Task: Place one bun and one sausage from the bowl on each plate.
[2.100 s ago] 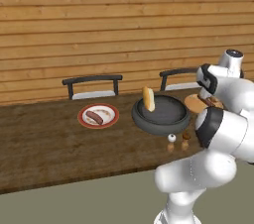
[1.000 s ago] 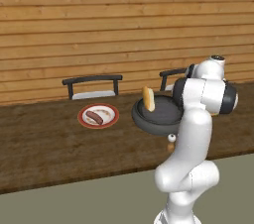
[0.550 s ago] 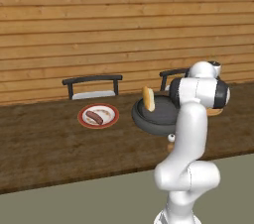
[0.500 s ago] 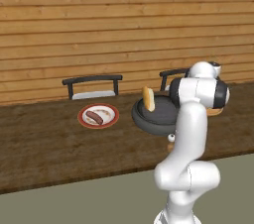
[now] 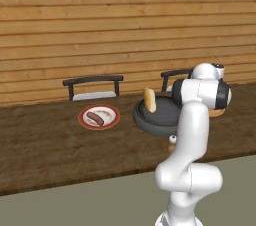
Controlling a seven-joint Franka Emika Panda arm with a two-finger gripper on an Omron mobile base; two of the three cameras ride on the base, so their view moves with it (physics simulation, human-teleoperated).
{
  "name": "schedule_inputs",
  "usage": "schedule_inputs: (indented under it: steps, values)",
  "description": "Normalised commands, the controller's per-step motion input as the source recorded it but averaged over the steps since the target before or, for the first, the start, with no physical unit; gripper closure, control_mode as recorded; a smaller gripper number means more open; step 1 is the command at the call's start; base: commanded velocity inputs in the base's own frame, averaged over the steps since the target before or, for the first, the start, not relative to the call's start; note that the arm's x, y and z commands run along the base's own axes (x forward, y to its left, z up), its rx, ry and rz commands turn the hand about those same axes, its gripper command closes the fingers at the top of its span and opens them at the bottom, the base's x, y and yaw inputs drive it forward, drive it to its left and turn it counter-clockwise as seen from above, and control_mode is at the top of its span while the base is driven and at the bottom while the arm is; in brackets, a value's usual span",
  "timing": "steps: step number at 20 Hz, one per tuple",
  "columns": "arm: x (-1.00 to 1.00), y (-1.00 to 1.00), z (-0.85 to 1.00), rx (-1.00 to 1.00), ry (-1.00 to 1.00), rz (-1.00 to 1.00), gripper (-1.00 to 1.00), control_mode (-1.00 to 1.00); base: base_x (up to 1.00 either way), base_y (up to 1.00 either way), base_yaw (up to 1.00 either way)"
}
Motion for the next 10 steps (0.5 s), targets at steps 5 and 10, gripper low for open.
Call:
schedule_inputs:
  steps: [5, 10]
  values:
    - [0.14, 0.0, 0.01, 0.0, 0.01, 0.0, -1.0, -1.0, 0.0, 0.0, 0.0]
    - [0.0, 0.0, 0.38, 0.0, 0.0, 0.0, -1.0, -1.0, 0.0, 0.0, 0.0]
